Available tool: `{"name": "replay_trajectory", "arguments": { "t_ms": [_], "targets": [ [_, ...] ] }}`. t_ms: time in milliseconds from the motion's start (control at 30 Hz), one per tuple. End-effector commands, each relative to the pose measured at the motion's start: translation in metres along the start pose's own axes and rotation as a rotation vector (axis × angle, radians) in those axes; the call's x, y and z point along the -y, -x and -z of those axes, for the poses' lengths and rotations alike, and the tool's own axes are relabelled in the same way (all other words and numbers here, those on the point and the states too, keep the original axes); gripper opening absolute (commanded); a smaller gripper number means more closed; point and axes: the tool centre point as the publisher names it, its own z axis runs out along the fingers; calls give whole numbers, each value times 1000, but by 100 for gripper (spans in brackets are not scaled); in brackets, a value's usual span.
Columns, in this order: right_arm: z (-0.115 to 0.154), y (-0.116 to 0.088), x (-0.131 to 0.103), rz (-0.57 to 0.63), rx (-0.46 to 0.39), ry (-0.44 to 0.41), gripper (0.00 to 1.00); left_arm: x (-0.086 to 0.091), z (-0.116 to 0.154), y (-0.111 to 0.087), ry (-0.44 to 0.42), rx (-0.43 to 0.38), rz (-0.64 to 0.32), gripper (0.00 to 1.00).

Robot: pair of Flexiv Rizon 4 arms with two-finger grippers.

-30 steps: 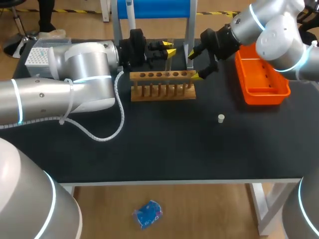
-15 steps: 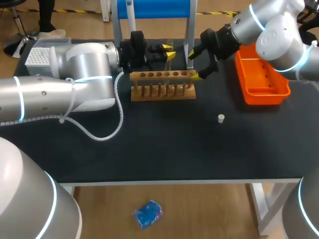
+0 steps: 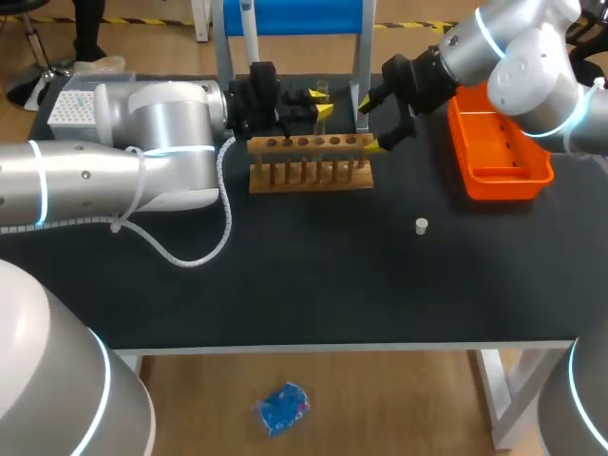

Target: Invert the test tube, pick up the pipette, mount the tip to pipette, aspirate from beaker and dispense into the tube, eject the tip, return the pipette, and cap with the stopper.

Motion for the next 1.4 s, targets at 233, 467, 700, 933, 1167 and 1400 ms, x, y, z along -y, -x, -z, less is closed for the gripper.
{"name": "replay_trajectory", "arguments": {
  "t_ms": [233, 467, 700, 933, 1167, 1400],
  "targets": [
    [1, 1, 0, 0, -5, -2, 100, -7, -1, 4, 19, -5, 6, 0],
    [1, 1, 0, 0, -5, -2, 100, -12, -1, 5, 28, -3, 13, 0],
    [1, 1, 0, 0, -5, -2, 100, -14, -2, 5, 35, -3, 18, 0],
    [1, 1, 0, 0, -5, -2, 100, -1, 6, 4, 51, 16, -17, 100],
    [1, 1, 0, 0, -5, -2, 100, 9, 27, 0, 104, 24, -16, 100],
    [1, 1, 0, 0, -5, -2, 100, 16, 69, -2, 157, 99, -5, 100]
  ]
}}
